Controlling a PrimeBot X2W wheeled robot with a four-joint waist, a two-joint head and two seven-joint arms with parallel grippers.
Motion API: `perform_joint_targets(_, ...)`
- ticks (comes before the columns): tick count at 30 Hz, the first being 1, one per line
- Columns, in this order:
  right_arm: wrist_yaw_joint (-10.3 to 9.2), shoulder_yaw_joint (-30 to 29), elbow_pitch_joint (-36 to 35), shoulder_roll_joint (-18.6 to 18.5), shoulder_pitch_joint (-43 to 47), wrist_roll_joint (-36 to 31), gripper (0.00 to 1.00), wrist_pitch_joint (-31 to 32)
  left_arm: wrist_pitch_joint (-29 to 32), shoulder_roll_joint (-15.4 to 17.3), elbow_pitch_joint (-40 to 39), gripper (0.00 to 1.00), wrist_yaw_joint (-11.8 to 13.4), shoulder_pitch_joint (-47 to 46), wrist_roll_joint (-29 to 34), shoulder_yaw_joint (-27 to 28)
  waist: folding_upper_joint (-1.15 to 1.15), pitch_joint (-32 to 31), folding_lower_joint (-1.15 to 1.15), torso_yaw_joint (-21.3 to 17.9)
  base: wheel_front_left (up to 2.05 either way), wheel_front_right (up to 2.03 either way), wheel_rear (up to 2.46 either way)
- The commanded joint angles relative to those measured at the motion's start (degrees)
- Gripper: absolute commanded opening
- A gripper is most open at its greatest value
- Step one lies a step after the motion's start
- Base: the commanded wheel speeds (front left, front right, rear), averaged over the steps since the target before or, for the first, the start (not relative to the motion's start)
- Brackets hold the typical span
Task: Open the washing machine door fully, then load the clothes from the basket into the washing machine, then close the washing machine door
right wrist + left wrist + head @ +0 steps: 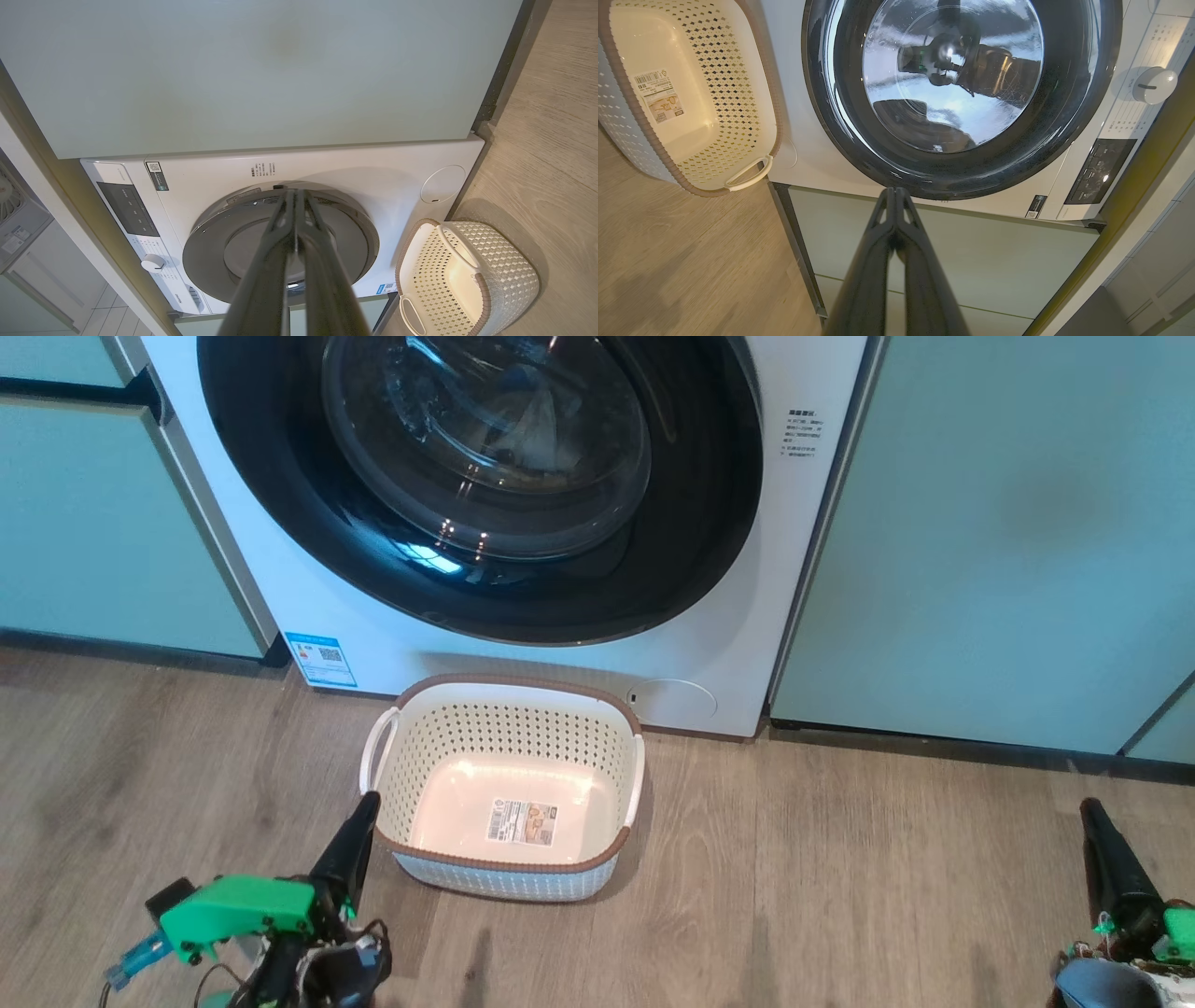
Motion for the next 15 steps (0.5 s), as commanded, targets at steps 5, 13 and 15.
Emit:
perform_joint_targets(5,0.03,0.9,-1.8,-0.3,-3.1,-0.3,0.00,0.4,0.2,0.4,-1.6,0.00,-0.5,-3.2,0.5,2.4,0.00,0.0,0.00,0.0,0.00,0.00,0.00)
perform_joint_targets(13,0.03,0.9,-1.8,-0.3,-3.1,-0.4,0.00,0.5,0.3,0.3,-1.6,0.00,-0.5,-3.2,0.5,2.5,0.00,0.0,0.00,0.0,0.00,0.00,0.00)
perform_joint_targets(15,0.03,0.9,-1.8,-0.3,-3.1,-0.4,0.00,0.5,0.3,0.3,-1.6,0.00,-0.5,-3.2,0.5,2.5,0.00,0.0,0.00,0.0,0.00,0.00,0.00)
